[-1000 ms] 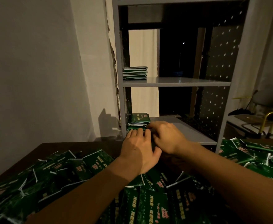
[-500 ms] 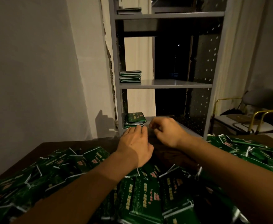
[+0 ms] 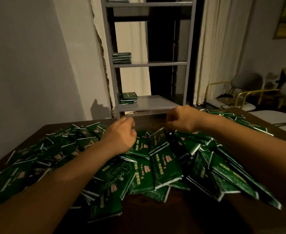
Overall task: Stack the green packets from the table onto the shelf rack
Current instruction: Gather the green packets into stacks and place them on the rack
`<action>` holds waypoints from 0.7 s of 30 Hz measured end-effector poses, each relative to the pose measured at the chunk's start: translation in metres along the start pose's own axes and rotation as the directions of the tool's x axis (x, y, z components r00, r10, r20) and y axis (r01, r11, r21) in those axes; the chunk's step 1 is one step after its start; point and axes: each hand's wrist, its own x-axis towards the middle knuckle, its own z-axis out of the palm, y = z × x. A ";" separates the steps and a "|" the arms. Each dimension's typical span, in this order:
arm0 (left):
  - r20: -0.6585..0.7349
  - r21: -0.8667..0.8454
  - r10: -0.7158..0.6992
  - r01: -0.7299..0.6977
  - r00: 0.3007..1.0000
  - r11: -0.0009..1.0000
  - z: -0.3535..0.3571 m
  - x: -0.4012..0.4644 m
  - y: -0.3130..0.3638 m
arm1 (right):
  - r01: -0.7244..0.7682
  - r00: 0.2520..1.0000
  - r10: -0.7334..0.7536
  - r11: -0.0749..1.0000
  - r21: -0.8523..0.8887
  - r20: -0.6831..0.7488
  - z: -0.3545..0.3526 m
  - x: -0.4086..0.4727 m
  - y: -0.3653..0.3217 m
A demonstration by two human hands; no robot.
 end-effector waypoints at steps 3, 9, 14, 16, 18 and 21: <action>0.028 -0.015 0.011 -0.010 1.000 1.000 0.012 -0.027 0.000 | -0.087 0.995 0.084 0.996 0.035 0.061 0.011 -0.022 -0.002; 0.308 0.089 0.083 -0.116 0.948 0.989 0.027 -0.063 0.032 | -0.050 0.983 0.034 0.995 0.082 0.181 0.031 -0.049 -0.012; 0.420 0.108 0.116 -0.176 0.900 0.978 0.048 -0.055 0.045 | -0.081 0.960 0.050 0.991 0.102 0.274 0.044 -0.044 0.002; 0.425 0.108 0.115 -0.176 0.898 0.978 0.056 -0.047 0.045 | -0.098 0.981 0.059 0.974 0.206 0.185 0.052 -0.038 0.008; 0.425 0.073 0.114 -0.159 0.898 0.985 0.057 -0.043 0.046 | -0.114 0.991 0.090 0.952 0.283 0.098 0.058 -0.032 0.012; 0.378 0.022 0.112 -0.129 0.919 0.991 0.054 -0.034 0.050 | -0.113 0.990 0.135 0.911 0.396 -0.027 0.065 -0.015 0.022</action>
